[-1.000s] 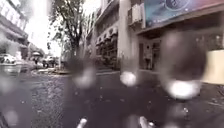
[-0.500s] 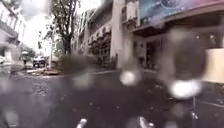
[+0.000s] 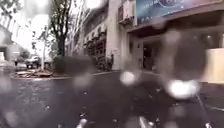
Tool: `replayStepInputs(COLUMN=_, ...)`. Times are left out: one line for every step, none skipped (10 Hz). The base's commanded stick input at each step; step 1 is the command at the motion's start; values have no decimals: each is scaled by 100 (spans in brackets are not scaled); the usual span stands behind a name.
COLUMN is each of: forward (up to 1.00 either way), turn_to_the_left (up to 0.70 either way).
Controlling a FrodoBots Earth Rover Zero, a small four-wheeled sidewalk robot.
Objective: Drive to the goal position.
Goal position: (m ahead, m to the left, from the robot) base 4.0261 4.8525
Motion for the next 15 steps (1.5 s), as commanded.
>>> replayStepInputs(forward=70, turn_to_the_left=0)
replayStepInputs(forward=70, turn_to_the_left=0)
replayStepInputs(forward=70, turn_to_the_left=0)
replayStepInputs(forward=70, turn_to_the_left=0)
replayStepInputs(forward=70, turn_to_the_left=-7)
replayStepInputs(forward=70, turn_to_the_left=-12)
replayStepInputs(forward=70, turn_to_the_left=-14)
replayStepInputs(forward=70, turn_to_the_left=-14)
replayStepInputs(forward=70, turn_to_the_left=-14)
replayStepInputs(forward=70, turn_to_the_left=-14)
replayStepInputs(forward=70, turn_to_the_left=-9)
replayStepInputs(forward=70, turn_to_the_left=0)
replayStepInputs(forward=70, turn_to_the_left=0)
replayStepInputs(forward=70, turn_to_the_left=0)
replayStepInputs(forward=70, turn_to_the_left=0)
